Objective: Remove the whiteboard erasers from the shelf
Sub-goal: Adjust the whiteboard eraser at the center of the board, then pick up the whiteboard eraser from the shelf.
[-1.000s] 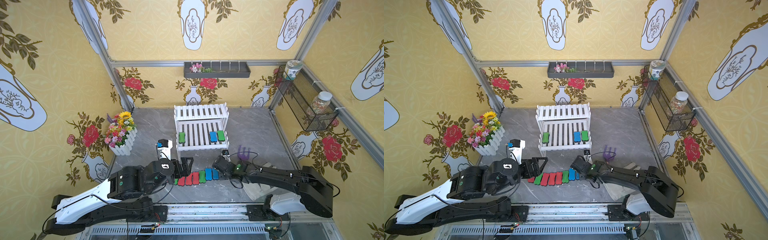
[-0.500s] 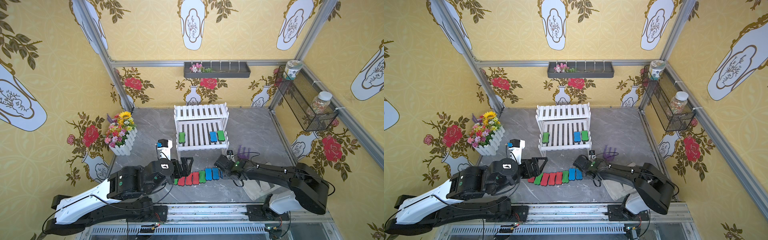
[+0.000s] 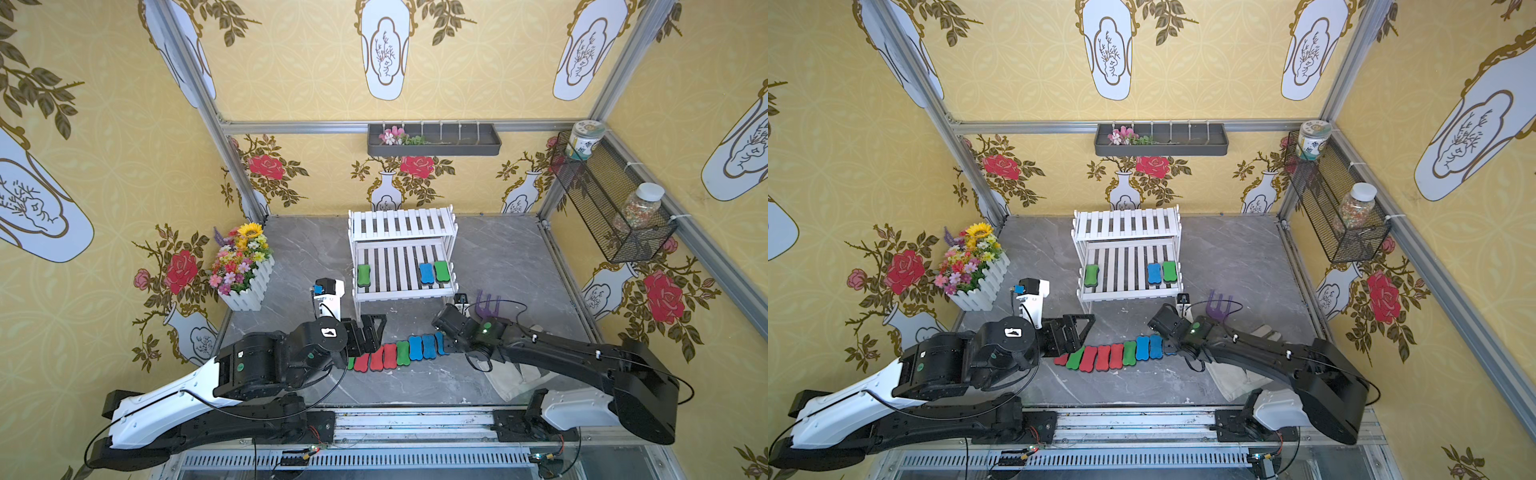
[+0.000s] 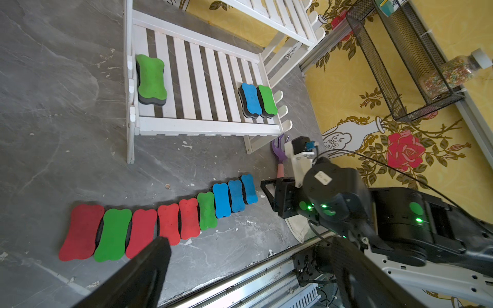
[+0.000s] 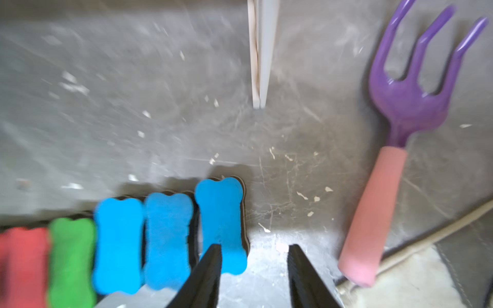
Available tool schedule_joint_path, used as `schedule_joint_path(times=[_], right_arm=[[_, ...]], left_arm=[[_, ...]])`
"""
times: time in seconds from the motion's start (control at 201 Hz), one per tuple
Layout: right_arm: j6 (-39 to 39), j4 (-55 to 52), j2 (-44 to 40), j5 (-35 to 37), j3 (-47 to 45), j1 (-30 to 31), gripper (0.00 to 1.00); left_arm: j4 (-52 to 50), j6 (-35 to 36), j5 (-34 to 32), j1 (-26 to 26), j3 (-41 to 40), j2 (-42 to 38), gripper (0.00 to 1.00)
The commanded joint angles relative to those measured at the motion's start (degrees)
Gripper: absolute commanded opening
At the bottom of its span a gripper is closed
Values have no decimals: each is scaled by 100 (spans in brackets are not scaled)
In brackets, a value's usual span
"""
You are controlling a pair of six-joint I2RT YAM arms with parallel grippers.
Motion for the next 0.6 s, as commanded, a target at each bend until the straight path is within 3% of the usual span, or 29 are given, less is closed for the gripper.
schedule_joint_path(times=[0.0, 0.1, 0.209, 0.353, 0.592], right_arm=[[134, -158, -609, 354, 14, 22, 56], [-73, 114, -1035, 212, 76, 7, 56], [-399, -28, -789, 212, 808, 36, 55], [-919, 23, 94, 145, 1952, 57, 56], [-1293, -17, 1607, 145, 3205, -296, 55]], left_arm=[[407, 336, 74, 15, 28, 272, 99], [600, 620, 52, 75, 272, 781, 95], [612, 666, -18, 277, 428, 1009, 93], [971, 544, 385, 651, -172, 303, 99], [656, 263, 514, 674, -531, -604, 100]])
